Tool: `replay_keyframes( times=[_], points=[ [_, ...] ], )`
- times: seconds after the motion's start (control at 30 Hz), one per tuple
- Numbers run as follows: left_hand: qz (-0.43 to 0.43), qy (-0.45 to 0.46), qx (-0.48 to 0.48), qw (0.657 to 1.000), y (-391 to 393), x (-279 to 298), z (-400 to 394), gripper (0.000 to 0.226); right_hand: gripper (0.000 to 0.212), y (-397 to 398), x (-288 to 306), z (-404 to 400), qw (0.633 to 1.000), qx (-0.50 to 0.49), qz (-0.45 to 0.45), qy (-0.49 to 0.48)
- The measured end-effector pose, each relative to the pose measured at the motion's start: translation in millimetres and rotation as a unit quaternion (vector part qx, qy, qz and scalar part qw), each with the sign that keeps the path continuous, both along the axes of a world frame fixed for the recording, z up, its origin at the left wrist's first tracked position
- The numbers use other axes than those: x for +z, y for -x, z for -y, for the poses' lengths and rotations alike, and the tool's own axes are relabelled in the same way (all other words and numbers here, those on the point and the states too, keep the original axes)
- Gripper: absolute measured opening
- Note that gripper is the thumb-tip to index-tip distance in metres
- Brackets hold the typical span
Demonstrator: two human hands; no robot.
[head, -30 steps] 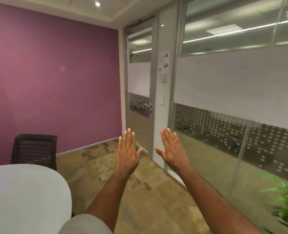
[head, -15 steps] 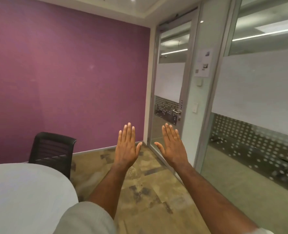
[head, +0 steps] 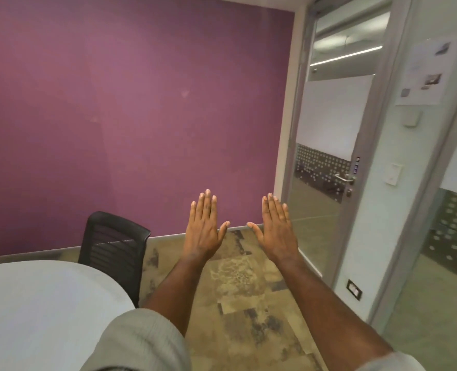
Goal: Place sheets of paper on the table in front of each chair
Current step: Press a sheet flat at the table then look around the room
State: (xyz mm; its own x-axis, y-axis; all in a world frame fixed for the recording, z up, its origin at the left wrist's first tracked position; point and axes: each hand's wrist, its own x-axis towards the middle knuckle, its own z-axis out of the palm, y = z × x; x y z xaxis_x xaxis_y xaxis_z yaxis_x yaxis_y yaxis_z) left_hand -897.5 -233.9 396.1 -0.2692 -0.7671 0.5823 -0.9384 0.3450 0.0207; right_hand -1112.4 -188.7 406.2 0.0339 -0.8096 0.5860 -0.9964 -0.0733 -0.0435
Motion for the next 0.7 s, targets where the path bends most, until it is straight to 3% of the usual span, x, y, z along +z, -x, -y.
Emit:
replay_keyframes(
  times=[0.27,0.4,0.7],
  points=[
    [0.030,-0.017,0.069,0.997,5,-5,161,0.080,0.090,11,-4,189,0.999,0.046,-0.011,0.000],
    [0.006,-0.007,0.106,0.994,6,6,239,0.079,0.088,10,-2,281,0.996,0.084,-0.024,-0.003],
    [0.035,-0.034,0.157,0.986,-35,-16,398,0.079,0.087,-38,-29,464,0.989,0.145,-0.010,-0.030]
  ],
)
